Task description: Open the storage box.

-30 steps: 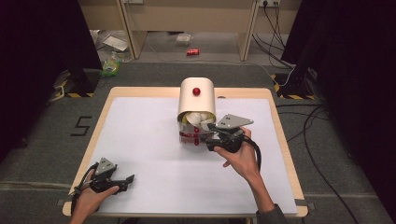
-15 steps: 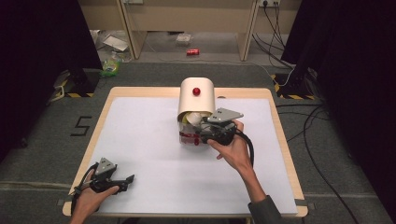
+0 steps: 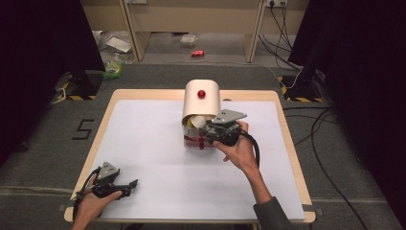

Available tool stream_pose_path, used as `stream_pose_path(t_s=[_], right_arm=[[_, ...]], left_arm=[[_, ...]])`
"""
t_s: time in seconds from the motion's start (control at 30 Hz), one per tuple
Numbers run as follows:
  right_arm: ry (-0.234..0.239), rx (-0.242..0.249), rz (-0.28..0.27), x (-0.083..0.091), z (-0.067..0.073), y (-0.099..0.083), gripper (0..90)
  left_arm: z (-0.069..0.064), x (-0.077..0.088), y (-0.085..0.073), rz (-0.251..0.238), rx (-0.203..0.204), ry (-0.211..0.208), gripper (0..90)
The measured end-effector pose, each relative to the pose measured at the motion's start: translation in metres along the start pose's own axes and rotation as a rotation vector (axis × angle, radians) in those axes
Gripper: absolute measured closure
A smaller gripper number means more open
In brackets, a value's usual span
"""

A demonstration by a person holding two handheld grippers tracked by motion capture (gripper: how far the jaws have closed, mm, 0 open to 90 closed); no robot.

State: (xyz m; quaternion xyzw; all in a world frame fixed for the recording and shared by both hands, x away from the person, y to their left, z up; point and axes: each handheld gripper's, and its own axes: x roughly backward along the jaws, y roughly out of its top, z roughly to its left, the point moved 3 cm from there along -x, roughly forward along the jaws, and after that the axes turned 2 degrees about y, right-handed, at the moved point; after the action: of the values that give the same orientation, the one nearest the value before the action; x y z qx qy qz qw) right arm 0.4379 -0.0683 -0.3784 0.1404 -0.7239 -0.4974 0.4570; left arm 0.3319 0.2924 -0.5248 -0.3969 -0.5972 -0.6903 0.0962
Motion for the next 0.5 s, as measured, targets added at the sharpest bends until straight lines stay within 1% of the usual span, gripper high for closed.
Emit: stream_pose_path(t_s=[0.17, 0.23, 0.3, 0.4, 0.5], right_arm=[[-0.001, 0.016, 0.007, 0.002, 0.001, 0.0, 63.2], [-0.001, 0.021, 0.008, 0.004, 0.002, 0.0, 65.7], [-0.001, 0.025, 0.02, 0.006, 0.003, -0.001, 68.6], [-0.004, 0.047, 0.026, 0.009, 0.006, -0.001, 70.3], [0.0, 0.056, 0.032, 0.012, 0.009, -0.002, 71.3]], left_arm=[[0.0, 0.0, 0.0, 0.0, 0.0, 0.0, 14.3], [0.0, 0.0, 0.0, 0.0, 0.0, 0.001, 14.3], [0.0, 0.0, 0.0, 0.0, 0.0, 0.001, 14.3], [0.0, 0.0, 0.0, 0.0, 0.0, 0.001, 14.3], [0.0, 0.0, 0.0, -0.001, 0.0, 0.0, 14.3]])
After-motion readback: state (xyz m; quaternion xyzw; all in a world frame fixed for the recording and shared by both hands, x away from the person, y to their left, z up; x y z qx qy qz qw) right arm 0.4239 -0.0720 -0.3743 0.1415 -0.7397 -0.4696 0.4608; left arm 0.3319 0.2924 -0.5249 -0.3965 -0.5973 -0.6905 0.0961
